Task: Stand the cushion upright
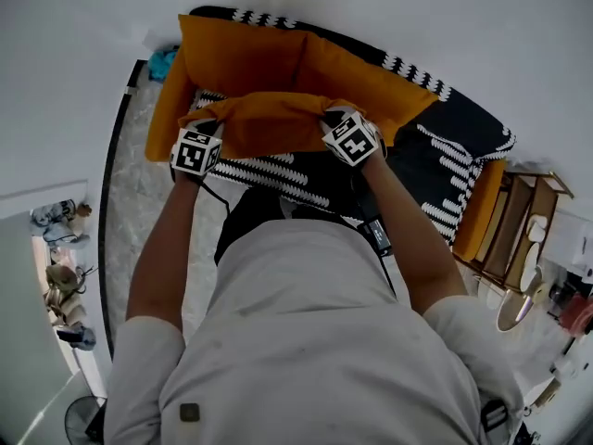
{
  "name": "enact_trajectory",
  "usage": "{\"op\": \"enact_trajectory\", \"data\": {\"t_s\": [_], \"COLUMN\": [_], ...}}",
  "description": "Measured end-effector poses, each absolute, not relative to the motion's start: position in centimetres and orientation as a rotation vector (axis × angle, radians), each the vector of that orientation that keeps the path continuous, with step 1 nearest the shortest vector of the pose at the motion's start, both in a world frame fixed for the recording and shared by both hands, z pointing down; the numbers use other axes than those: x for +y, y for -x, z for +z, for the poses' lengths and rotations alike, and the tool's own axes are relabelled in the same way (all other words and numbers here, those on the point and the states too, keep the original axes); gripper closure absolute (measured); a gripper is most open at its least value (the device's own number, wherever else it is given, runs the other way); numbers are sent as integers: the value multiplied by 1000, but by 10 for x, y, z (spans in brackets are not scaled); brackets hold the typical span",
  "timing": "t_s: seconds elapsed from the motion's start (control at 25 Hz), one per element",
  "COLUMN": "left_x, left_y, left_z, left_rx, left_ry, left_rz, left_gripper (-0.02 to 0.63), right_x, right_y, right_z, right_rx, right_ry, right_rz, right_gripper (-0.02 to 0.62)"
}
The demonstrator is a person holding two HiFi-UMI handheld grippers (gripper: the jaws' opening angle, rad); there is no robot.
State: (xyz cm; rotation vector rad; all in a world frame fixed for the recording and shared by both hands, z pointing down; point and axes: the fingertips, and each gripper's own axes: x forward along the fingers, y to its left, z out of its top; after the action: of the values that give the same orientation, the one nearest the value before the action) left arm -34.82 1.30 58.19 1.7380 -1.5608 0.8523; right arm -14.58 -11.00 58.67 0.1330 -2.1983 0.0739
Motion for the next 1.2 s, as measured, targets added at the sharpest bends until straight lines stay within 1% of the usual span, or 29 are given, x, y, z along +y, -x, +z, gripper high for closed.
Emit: {"op": "enact_trajectory", "data": {"t_s": [0.28,0.88,1.2], "left_x": [-15,-77,-89], "left_y": [280,178,105], "left_z": [583,576,566], "left_rx": [-1399,-993,-866], "left_ry": [-1916,-2274,-2364], "left_rz": [889,922,937], "left_gripper": [589,589,589], "right_x": [-112,-98,-87], "right_y": [64,-59,-133], "right_z": [579,557,546], "right_rx": [-2170,-2033,-2007], "right_ry": [-337,-755,-900], "right_rz": [179,318,358], "right_gripper": [560,558,558]}}
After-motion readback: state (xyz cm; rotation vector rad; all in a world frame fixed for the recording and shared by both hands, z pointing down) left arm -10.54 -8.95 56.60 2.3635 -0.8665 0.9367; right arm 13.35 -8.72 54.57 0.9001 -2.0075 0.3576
